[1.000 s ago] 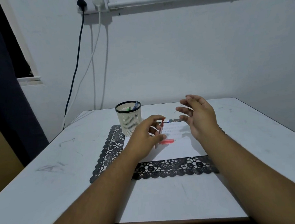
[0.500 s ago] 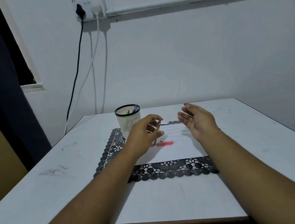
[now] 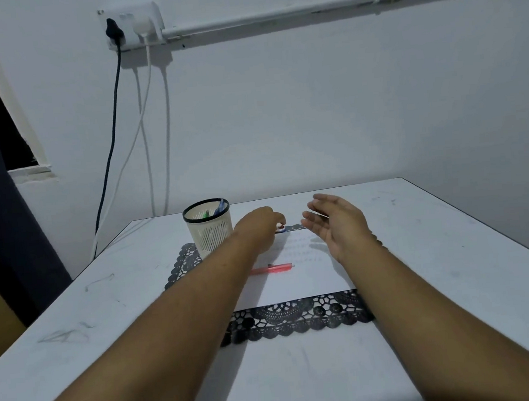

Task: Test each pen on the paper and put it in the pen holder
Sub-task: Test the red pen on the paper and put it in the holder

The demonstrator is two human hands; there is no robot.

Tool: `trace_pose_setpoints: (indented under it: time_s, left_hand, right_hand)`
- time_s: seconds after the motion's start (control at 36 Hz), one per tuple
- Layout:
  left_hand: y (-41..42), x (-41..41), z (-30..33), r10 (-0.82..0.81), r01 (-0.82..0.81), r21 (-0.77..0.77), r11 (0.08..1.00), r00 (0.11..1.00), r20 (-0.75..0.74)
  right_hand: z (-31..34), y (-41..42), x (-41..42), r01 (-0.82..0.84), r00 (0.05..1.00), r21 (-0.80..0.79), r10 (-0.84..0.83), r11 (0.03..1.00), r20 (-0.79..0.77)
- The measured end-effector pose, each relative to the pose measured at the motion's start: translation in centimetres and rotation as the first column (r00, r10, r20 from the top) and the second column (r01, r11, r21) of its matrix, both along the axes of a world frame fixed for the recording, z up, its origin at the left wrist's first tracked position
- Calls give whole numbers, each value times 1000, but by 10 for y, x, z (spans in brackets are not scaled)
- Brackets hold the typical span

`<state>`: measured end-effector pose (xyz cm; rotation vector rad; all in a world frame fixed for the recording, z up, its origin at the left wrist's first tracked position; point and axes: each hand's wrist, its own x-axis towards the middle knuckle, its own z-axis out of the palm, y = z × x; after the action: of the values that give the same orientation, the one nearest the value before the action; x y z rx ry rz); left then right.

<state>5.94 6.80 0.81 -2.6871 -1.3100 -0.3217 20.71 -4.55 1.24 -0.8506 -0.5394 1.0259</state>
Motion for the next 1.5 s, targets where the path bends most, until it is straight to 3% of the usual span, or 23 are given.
trace_pose_setpoints:
  time_s: [0.17,0.39,0.58,0.83,0.97,1.14,1.5]
  left_hand:
    - [6,2,-5,7,-7,-25,1000,1000,-10]
    - [-34,-24,12,-150,142,51,989,963,226]
    - [-69,-73,-3,-91,136,-181,974,968,233]
    - [-79,-88,-29,-110,120,-28,992,963,248]
    - [-75,-96,-34,-127,142,-18,990,930,344]
    - [-70,-98,-33,-167,208,-30,978,855,491]
    - [-73,-96,-30,-160,188,5,982,823,544]
  right_hand:
    - [0,2,3,-20,998,-6,21,1000,67]
    - [0,2,4,17,957,-35,-6,999,289]
    - [-10,0,-4,109,872,-66,-64,992,486]
    - [-16,-4,-12,122,861,-102,-54,987,506]
    - [-12,-3,-18,90,855,-87,-32,992,518]
    - [-13,-5,-24,11,917,-24,0,1000,399]
    - [-2,-9,-36,-21,914,116,-28,993,404]
